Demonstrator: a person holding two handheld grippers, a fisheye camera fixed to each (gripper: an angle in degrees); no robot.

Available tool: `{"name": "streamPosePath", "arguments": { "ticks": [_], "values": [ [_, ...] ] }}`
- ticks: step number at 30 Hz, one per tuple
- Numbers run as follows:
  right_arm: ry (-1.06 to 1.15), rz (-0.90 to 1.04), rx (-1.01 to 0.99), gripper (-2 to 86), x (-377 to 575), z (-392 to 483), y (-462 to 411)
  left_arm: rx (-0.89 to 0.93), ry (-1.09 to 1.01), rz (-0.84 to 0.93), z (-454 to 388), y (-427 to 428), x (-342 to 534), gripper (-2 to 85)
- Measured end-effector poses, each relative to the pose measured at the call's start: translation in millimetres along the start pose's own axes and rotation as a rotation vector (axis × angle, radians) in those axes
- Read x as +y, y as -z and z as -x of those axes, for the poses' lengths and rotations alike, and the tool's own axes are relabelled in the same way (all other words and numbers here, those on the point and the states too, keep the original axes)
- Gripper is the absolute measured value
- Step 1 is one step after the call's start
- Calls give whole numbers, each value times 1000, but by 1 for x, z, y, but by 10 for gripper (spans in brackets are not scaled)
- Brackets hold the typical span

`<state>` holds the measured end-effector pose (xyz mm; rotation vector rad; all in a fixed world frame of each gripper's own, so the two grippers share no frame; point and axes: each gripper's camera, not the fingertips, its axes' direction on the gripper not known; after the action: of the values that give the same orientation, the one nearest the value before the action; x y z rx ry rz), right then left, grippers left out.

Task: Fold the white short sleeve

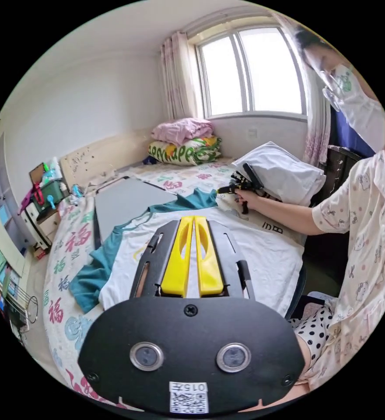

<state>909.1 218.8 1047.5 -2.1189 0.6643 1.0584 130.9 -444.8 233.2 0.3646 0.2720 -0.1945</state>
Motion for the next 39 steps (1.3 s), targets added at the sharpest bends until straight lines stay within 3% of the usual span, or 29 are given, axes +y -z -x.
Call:
{"name": "streamPosePath", "arguments": {
  "ticks": [4, 10, 14, 18, 21, 26, 32, 39],
  "values": [
    [141, 54, -95, 60, -3, 22, -4, 162, 94, 118, 41, -142, -96, 25],
    [204, 66, -125, 18, 5, 43, 13, 334, 207, 276, 68, -440, -261, 45],
    [277, 90, -94, 9, 17, 58, 31, 414, 313, 400, 61, -593, -312, 65],
    [292, 98, -70, 7, 22, 68, 33, 379, 366, 517, 41, -713, -331, 79],
    [300, 102, -69, 6, 25, 77, 33, 204, 329, 573, 20, -756, -334, 47],
    [308, 107, -54, 5, 30, 91, 28, 203, 330, 571, 11, -783, -347, 5],
    [353, 107, 70, 4, 37, 110, 25, 266, 208, 403, -27, -787, -374, -3],
    [412, 163, 232, 4, 46, 132, 3, 268, 180, 439, -67, -835, -373, -2]
  ]
}}
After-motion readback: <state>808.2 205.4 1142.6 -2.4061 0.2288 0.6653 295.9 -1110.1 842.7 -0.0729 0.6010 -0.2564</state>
